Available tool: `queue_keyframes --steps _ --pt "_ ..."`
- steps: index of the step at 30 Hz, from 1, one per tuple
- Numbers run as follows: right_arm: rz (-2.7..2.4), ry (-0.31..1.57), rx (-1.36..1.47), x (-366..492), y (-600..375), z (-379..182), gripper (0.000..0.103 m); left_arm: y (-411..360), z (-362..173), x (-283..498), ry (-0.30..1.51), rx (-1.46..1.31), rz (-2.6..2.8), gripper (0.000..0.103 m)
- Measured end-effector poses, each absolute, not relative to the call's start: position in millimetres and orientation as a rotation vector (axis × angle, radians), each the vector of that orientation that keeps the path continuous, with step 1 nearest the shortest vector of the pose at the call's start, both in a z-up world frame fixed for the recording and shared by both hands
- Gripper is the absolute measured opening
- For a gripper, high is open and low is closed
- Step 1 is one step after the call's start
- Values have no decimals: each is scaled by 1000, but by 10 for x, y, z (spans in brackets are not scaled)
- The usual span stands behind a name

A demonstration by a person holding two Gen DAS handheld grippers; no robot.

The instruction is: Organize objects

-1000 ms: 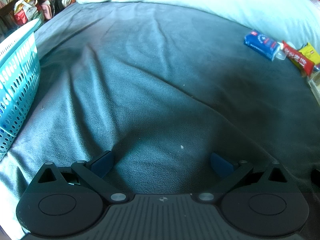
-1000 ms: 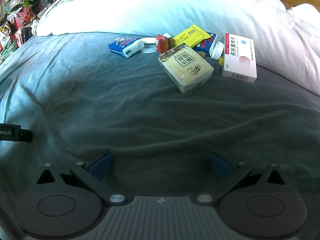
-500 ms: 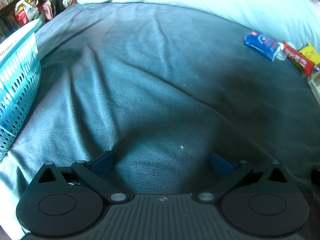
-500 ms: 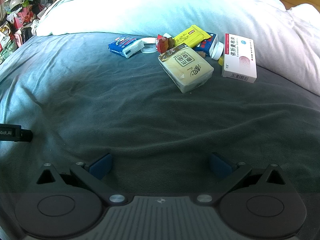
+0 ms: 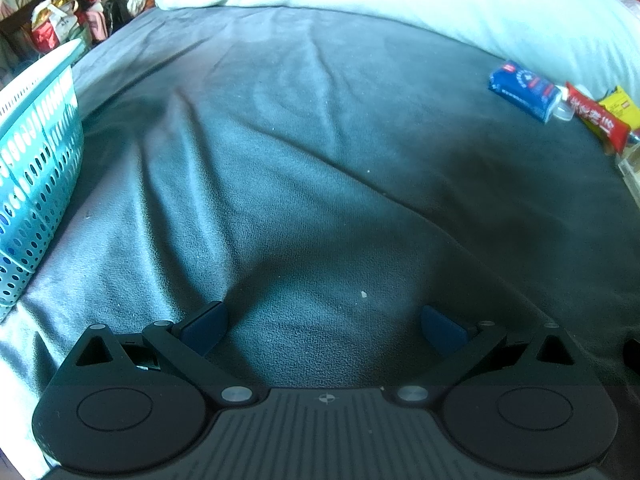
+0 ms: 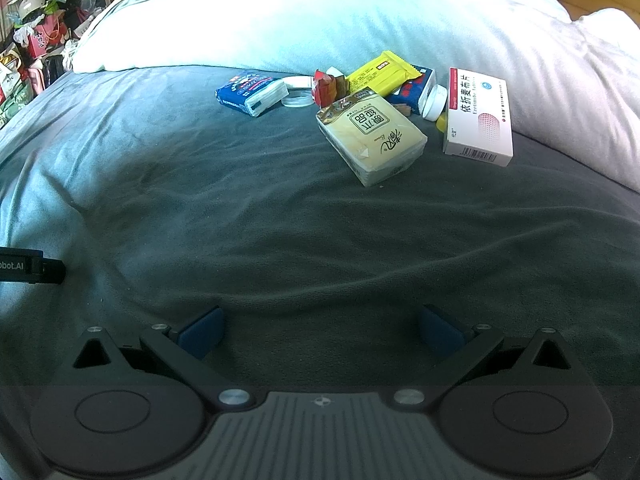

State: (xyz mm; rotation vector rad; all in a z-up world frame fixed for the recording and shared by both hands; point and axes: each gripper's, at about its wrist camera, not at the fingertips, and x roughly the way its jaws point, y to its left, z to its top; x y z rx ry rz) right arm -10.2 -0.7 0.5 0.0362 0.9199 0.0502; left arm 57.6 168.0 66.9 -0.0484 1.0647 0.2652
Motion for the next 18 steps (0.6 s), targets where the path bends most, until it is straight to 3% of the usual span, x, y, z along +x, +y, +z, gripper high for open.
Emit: queue_keyframes --steps 18 --pt "43 909 38 -129 -2 10 103 1694 661 568 1058 -45 266 103"
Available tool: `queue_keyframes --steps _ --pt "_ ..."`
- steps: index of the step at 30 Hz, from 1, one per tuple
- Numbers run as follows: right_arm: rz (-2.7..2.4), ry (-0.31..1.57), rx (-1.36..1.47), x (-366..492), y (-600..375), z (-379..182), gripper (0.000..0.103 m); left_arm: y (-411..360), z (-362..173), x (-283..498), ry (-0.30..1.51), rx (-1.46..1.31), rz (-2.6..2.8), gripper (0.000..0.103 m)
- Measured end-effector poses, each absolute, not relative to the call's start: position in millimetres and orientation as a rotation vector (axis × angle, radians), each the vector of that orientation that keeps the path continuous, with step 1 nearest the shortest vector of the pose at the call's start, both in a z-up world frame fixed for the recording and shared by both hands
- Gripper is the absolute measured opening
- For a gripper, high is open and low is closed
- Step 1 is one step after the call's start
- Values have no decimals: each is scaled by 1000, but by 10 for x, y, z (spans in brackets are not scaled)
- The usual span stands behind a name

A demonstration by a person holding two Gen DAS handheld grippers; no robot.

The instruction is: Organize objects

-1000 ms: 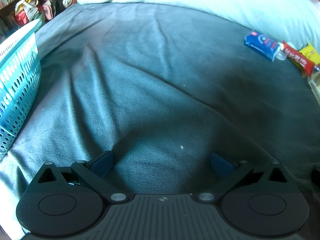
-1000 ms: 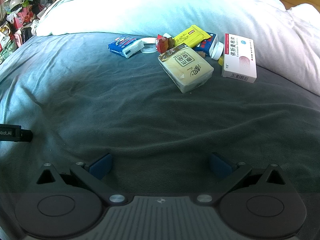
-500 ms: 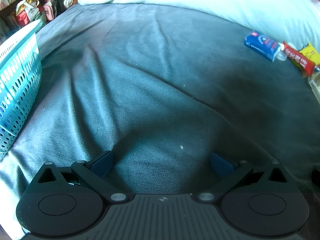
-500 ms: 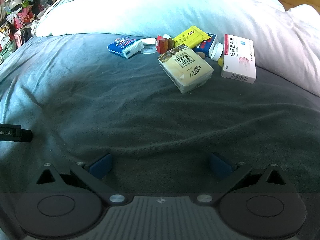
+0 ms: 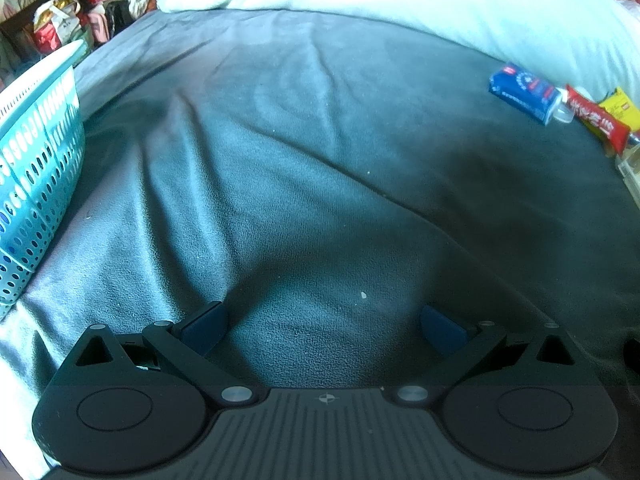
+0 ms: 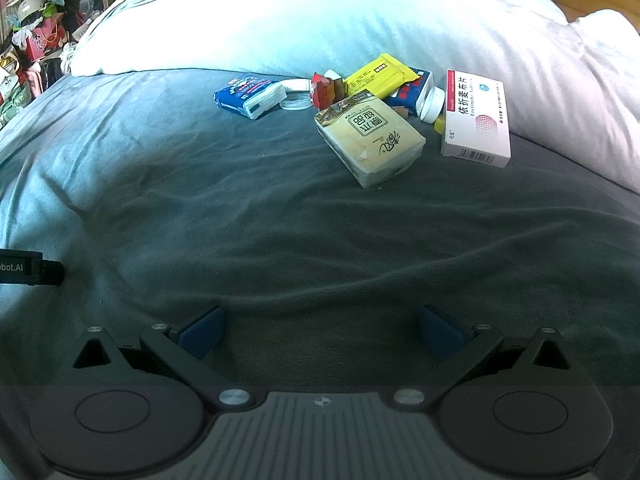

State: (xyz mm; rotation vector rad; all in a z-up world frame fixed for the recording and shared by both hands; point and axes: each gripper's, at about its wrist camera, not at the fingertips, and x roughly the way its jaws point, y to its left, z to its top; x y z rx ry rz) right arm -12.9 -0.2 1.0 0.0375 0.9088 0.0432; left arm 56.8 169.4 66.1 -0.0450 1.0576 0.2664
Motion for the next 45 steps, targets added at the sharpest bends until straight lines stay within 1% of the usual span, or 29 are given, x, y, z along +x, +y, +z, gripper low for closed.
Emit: queue_keyframes --steps 12,15,16,19,24,26,29,31,34,37,42,44,45 --pt "46 906 33 -123 -4 12 103 1698 652 575 1055 -43 266 103" --pt "86 845 9 -199 -37 -27 103 1680 664 571 1040 -13 261 103" --pt "102 832 7 -227 -59 -31 103 1638 659 598 1028 17 261 99" --pt "108 834 54 -249 -183 62 102 1351 754 605 959 111 189 96" --pt "18 715 184 -356 -718 354 102 790 855 914 860 185 -31 92" --pt "-5 692 234 -350 -958 411 102 595 843 1097 854 160 -109 92" --pt "-62 661 249 -322 -1236 440 102 399 806 1428 914 24 -164 92" --pt "-103 642 265 -299 -1384 431 102 269 821 1599 956 -82 -171 97" --pt "-136 653 330 -270 -1550 301 102 36 797 1767 985 -172 -160 98" --pt "-131 688 386 -188 -1635 194 102 -212 756 1825 969 -158 -138 103" --pt "-159 704 399 -102 -1662 98 102 -492 559 1971 976 -64 -88 102" --pt "-166 688 402 -123 -1666 115 101 -509 572 1924 955 -57 -108 84" --pt "-167 675 403 -121 -1664 114 100 -512 605 1892 941 -55 -138 62"
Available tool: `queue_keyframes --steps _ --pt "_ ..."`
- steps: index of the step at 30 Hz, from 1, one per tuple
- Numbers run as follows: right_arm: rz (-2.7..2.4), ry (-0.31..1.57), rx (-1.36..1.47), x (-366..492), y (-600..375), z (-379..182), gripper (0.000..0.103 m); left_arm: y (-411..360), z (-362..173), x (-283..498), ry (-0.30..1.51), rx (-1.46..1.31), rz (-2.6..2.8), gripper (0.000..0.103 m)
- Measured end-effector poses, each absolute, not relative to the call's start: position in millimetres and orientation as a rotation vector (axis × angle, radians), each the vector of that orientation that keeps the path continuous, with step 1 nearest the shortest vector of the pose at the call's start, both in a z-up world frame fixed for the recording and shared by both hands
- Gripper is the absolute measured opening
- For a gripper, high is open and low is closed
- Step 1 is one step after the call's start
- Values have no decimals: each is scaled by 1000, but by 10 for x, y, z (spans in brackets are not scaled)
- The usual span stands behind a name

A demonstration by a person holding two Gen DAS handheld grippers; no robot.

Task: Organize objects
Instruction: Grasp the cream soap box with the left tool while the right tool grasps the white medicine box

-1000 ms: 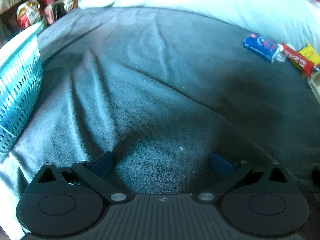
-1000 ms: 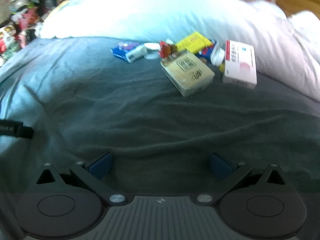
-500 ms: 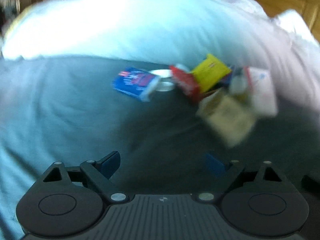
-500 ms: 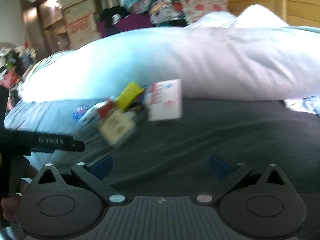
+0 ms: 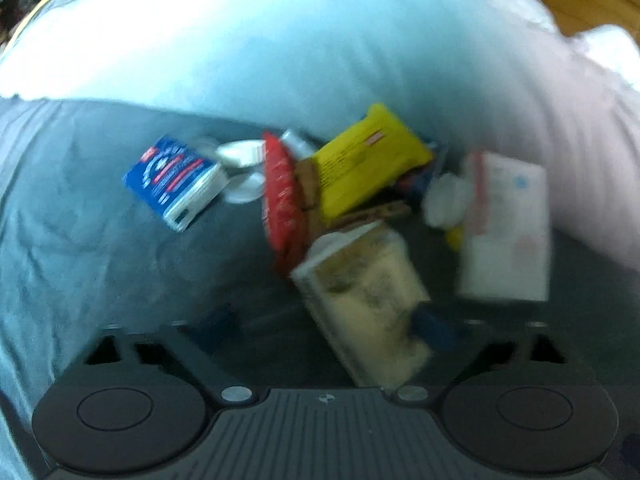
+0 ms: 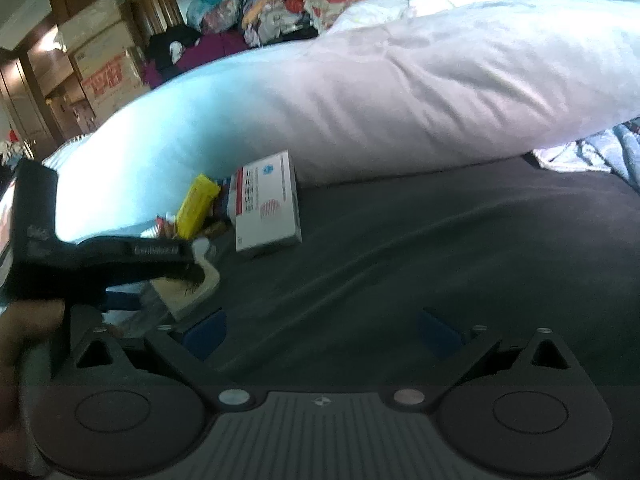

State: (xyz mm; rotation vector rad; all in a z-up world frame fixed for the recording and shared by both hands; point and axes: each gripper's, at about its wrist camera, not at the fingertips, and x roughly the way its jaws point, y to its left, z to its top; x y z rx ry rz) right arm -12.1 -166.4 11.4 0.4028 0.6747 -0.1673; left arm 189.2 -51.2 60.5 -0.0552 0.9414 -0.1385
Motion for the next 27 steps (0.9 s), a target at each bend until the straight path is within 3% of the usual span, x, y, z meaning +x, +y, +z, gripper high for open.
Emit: queue_keyframes --steps 1,3,11,14,16,18,21,27 --pt "-163 665 406 -147 -1669 145 98 -514 640 1864 934 -55 -173 46" --pt "-155 658 403 -132 -1650 151 95 -508 725 1795 916 -16 -178 42" --pt "-136 627 388 -185 -1571 220 91 188 895 1448 999 41 -172 37" --pt "-126 634 373 -167 -1507 221 91 571 841 1336 1063 33 -188 46" --pt "-118 634 372 -170 -1468 232 91 740 781 1313 1039 41 -150 74" --pt "-117 625 367 -171 -1440 248 91 808 815 1244 978 70 -77 77" --pt "-116 612 350 -182 -1404 263 92 747 940 1152 913 58 -83 93" --pt "-131 588 315 -154 -1373 282 92 405 821 1145 845 151 54 95"
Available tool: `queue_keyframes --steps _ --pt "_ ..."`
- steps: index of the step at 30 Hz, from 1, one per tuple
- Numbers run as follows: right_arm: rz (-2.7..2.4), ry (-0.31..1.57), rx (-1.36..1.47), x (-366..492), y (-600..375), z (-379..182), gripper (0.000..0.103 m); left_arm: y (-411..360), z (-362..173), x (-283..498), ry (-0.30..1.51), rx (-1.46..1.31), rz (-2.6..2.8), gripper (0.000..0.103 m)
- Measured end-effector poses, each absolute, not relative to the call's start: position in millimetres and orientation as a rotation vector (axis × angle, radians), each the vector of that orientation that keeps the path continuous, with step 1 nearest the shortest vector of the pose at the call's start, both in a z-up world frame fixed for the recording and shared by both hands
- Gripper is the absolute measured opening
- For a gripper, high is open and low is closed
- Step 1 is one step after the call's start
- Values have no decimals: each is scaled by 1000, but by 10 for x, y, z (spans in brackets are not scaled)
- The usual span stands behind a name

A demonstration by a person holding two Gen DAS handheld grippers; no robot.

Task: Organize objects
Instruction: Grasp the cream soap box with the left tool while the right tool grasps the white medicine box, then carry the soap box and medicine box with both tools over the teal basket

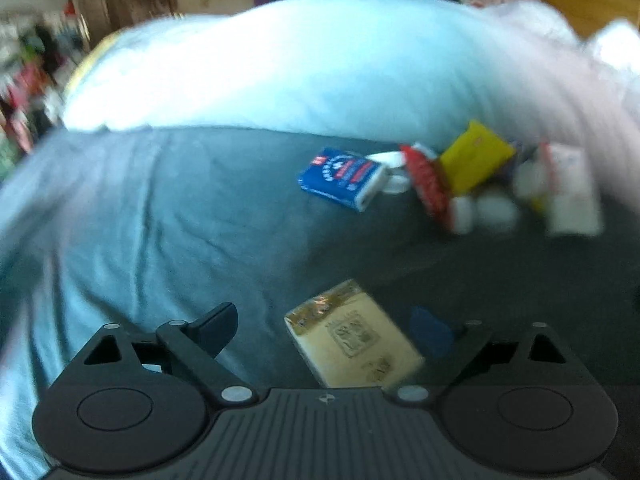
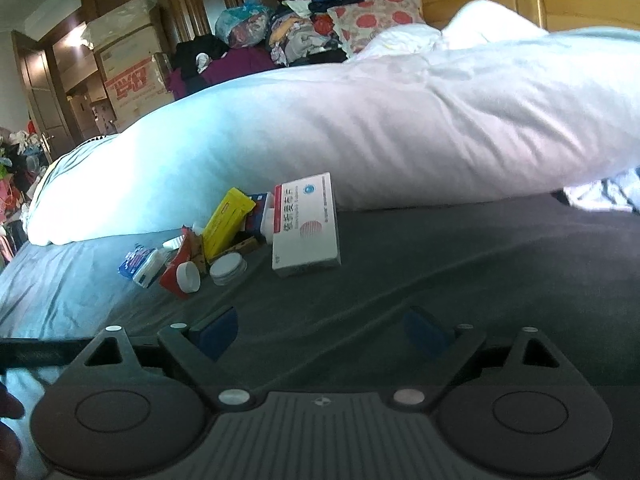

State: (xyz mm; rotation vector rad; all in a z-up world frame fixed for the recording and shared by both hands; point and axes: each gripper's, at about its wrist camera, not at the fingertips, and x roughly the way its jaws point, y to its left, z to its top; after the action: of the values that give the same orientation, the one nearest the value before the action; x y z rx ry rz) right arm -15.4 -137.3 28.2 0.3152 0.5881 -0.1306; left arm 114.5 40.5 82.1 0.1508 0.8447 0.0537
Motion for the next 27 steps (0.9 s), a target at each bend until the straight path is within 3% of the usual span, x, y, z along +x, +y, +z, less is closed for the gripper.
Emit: queue_keyframes --steps 3,5,6,7,8,9,13,15,18,23,27 --pt "-126 555 260 -12 -1331 323 93 366 642 1164 855 206 109 97" --pt "-135 535 231 171 -1316 350 93 422 595 1158 844 171 101 90" --pt "-140 528 219 290 -1307 357 93 457 601 1155 835 147 85 70" --pt "-141 529 207 421 -1294 354 93 488 614 1156 834 125 68 42" --pt "-138 538 189 571 -1269 342 93 521 636 1160 835 95 39 37" --pt "-143 545 169 713 -1240 320 93 543 662 1158 831 83 45 23" --pt "-184 598 99 1248 -1163 153 91 624 708 1159 833 70 38 7" --pt "-193 635 62 1441 -1133 35 85 667 719 1155 830 76 36 6" --pt "-210 666 38 1505 -1124 -64 64 701 713 1156 838 77 28 6" --pt "-204 624 77 1283 -1160 39 64 668 768 1059 820 67 11 19" --pt "-178 608 104 959 -1179 186 64 637 807 939 794 88 23 44"
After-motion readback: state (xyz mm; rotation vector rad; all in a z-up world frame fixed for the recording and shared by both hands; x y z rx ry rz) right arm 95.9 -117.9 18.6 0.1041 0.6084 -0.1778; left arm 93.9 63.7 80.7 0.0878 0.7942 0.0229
